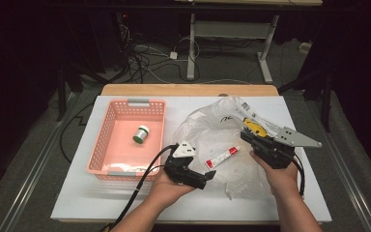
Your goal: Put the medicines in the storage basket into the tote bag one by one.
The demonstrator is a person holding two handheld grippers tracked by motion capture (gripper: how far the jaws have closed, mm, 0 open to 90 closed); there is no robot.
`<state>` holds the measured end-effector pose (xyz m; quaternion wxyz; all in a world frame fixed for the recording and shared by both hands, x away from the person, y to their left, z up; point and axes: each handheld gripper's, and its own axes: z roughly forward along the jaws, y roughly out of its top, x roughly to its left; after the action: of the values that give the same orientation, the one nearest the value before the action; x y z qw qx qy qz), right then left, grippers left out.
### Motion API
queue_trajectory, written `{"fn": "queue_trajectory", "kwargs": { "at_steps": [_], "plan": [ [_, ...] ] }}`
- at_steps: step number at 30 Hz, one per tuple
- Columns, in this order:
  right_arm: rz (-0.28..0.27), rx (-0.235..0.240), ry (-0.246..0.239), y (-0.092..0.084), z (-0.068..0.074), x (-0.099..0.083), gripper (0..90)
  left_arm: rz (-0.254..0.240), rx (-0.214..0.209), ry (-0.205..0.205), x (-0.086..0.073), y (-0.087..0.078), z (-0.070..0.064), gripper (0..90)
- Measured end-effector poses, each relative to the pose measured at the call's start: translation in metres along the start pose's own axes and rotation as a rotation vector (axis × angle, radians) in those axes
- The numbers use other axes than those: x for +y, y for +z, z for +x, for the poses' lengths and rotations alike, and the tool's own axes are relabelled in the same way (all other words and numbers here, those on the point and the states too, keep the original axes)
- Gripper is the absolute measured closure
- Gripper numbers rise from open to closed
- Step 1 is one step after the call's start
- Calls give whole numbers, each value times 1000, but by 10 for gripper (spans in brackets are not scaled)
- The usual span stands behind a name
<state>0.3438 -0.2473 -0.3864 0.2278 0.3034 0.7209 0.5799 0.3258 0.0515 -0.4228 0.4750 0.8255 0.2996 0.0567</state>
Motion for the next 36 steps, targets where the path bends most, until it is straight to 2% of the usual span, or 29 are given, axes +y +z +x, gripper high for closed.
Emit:
{"fn": "queue_trajectory", "kwargs": {
  "at_steps": [2, 5, 10, 16, 19, 22, 25, 26, 29, 36],
  "plan": [
    [3, 1, 1, 0, 0, 0, 900, 0, 0, -12, -1, -7, 2, 0],
    [6, 1, 2, 0, 1, -1, 900, 6, 37, -4, -4, -18, 4, 0],
    [8, 2, 4, 2, 1, -2, 900, 0, 61, -21, -10, -34, 12, 0],
    [11, 2, 5, 2, 1, -2, 900, -12, 117, -27, -15, -52, 24, 0],
    [9, 0, 4, 1, 0, -2, 900, -6, 144, -25, -17, -59, 29, 0],
    [4, -5, 2, -1, 0, -1, 900, -20, 157, -44, -21, -66, 34, 0],
    [4, -6, 5, -1, 0, -1, 900, -31, 192, -58, -27, -74, 38, 0],
    [6, -5, 3, -1, 0, -1, 900, -31, 192, -67, -29, -76, 41, 0],
    [9, -4, 0, 1, 0, -2, 900, -15, 230, -63, -33, -80, 45, 0],
    [7, -2, -4, 0, 0, -2, 900, -25, 251, -91, -36, -90, 56, 0]
  ]
}}
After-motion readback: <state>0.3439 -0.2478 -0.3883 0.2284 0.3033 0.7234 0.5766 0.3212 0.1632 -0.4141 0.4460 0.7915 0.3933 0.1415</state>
